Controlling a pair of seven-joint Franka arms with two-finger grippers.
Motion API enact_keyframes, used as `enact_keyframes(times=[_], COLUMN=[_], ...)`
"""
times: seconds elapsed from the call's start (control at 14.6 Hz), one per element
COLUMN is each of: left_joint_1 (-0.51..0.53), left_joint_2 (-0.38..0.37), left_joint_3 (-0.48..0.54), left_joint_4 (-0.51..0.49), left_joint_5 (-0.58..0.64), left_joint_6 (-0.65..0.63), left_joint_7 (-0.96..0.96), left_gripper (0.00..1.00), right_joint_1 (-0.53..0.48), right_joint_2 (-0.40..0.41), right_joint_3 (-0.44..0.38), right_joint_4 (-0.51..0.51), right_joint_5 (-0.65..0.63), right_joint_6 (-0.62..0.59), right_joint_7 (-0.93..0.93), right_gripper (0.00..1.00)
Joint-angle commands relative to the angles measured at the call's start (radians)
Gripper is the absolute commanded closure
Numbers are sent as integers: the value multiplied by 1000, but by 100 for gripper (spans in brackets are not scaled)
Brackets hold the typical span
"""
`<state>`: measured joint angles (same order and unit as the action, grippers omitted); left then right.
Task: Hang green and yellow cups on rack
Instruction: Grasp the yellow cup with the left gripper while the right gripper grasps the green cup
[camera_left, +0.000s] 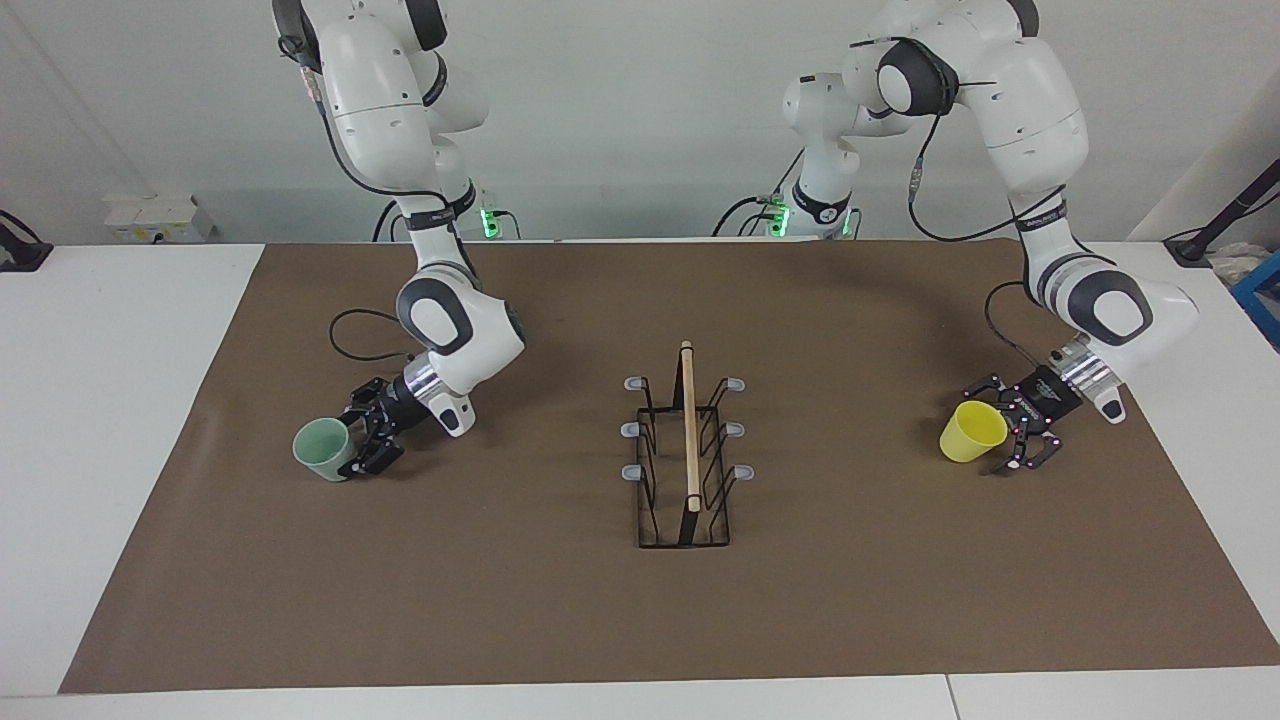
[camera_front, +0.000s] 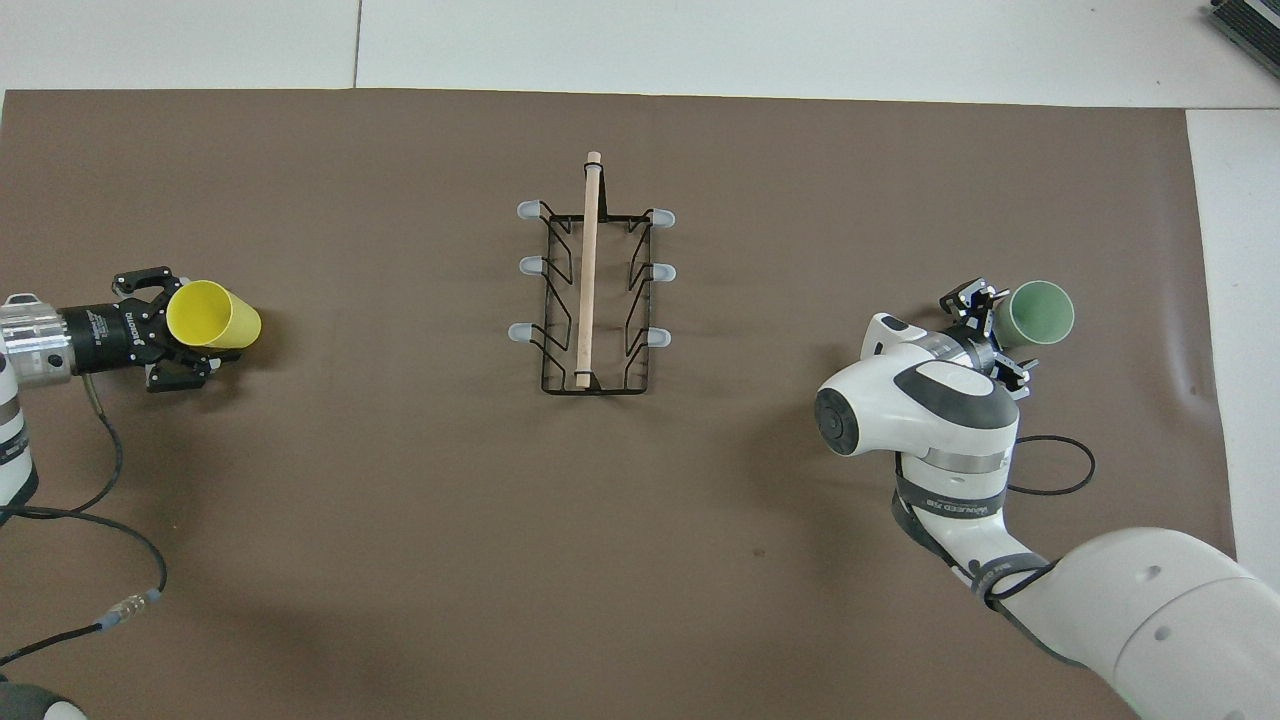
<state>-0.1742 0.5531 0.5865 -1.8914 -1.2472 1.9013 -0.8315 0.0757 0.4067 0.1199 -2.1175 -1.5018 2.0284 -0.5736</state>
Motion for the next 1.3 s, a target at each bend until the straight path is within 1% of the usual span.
enact_keyframes(times=[0.0, 0.41, 0.48, 0.55, 0.62, 0.69, 0.75, 0.82, 0.89, 0.96, 1.03, 1.1, 1.23], left_joint_1=[-36, -61, -71, -77, -82, -82, -87, -93, -94, -99, -102, -111, -117], left_joint_2=[-42, -67, -68, -71, -74, -74, -76, -85, -96, -110, -125, -142, -174], left_joint_3=[6, 0, -10, -17, -25, -27, -27, -27, -25, -25, -25, -27, -27], left_joint_4=[-51, -54, -54, -55, -55, -55, -54, -45, -37, -23, -3, 17, 34], left_joint_5=[-21, -21, -21, -20, -20, -20, -17, -14, -5, 23, 85, 141, 202], left_joint_6=[66, 99, 128, 157, 172, 177, 177, 177, 176, 174, 174, 176, 180], left_joint_7=[-1, 0, 0, 3, 17, 23, 28, 20, 20, 20, 20, 18, 17], left_gripper=[0, 0, 3, 31, 44, 59, 73, 91, 100, 100, 100, 100, 100], right_joint_1=[-33, -89, -94, -96, -96, -96, -96, -96, -96, -93, -88, -90, -85], right_joint_2=[-22, -16, -16, -16, -16, -16, -16, -16, -16, -16, -16, -22, -55], right_joint_3=[6, 6, 6, 6, 6, 6, 6, 6, 7, 7, 7, 9, 9], right_joint_4=[-29, -32, -33, -35, -36, -36, -36, -36, -36, -33, -27, -27, -24], right_joint_5=[-69, -144, -153, -156, -156, -159, -162, -163, -163, -161, -147, -127, -1], right_joint_6=[35, 84, 95, 99, 101, 102, 101, 101, 98, 89, 85, 84, 99], right_joint_7=[32, 55, 55, 55, 55, 55, 55, 55, 54, 52, 49, 44, 31], right_gripper=[0, 0, 0, 0, 0, 17, 37, 57, 67, 79, 88, 94, 96])
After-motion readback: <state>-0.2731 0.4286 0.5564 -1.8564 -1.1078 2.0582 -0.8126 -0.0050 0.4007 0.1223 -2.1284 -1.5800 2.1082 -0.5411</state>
